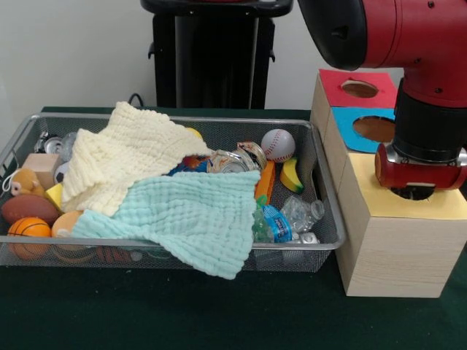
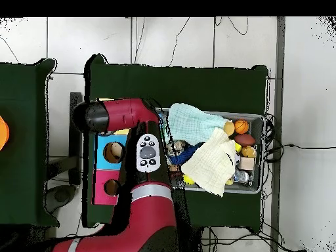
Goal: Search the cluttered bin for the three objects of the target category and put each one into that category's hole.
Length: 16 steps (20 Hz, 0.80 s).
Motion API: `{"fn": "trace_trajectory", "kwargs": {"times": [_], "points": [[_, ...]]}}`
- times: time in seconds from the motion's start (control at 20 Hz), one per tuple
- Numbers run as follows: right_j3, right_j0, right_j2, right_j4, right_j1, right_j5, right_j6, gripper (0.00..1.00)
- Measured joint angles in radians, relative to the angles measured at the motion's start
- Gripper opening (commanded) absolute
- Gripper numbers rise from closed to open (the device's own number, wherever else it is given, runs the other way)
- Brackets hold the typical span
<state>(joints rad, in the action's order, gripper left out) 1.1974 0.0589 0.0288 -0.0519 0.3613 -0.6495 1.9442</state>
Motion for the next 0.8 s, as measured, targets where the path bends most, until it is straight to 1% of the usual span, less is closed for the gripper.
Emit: {"fn": "trace_trajectory", "kwargs": {"times": [0.1, 0.25, 0.4, 0.5, 0.6, 0.65, 0.8], "points": [[0.01, 0.0, 0.0, 0.0, 0.007, 0.0, 0.0, 0.0], [0.046, 0.0, 0.0, 0.002, 0.047, -0.029, 0.0, 0.0], [0.07, 0.0, -0.001, 0.009, 0.091, -0.085, 0.0, 0.0], [0.079, 0.0, -0.001, 0.017, 0.127, -0.14, 0.0, 0.0], [0.08, -0.001, -0.001, 0.022, 0.148, -0.176, 0.0, 0.0], [0.08, -0.001, -0.001, 0.036, 0.183, -0.23, 0.0, 0.0], [0.08, -0.001, -0.001, 0.052, 0.224, -0.286, 0.0, 0.0]]}}
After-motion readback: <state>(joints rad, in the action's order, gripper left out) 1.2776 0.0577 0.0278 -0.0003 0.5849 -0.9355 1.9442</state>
